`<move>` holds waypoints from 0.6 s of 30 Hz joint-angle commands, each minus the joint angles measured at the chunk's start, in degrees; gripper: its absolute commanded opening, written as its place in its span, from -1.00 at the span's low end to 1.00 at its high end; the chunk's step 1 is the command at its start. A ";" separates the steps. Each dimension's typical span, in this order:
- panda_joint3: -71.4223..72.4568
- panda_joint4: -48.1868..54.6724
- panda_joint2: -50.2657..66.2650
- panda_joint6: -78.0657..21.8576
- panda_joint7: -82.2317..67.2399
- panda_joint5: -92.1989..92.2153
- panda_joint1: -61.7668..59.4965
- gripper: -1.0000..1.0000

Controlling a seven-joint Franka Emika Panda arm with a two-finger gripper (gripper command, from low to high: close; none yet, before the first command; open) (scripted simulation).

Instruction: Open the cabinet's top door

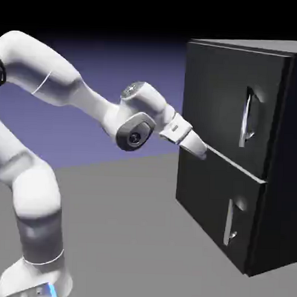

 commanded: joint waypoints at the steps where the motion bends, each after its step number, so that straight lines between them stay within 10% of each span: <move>1: -0.96 0.39 -0.41 -0.13 1.78 -2.50 0.83 1.00; 18: -17.27 6.96 -7.32 -2.38 31.98 -44.86 14.85 1.00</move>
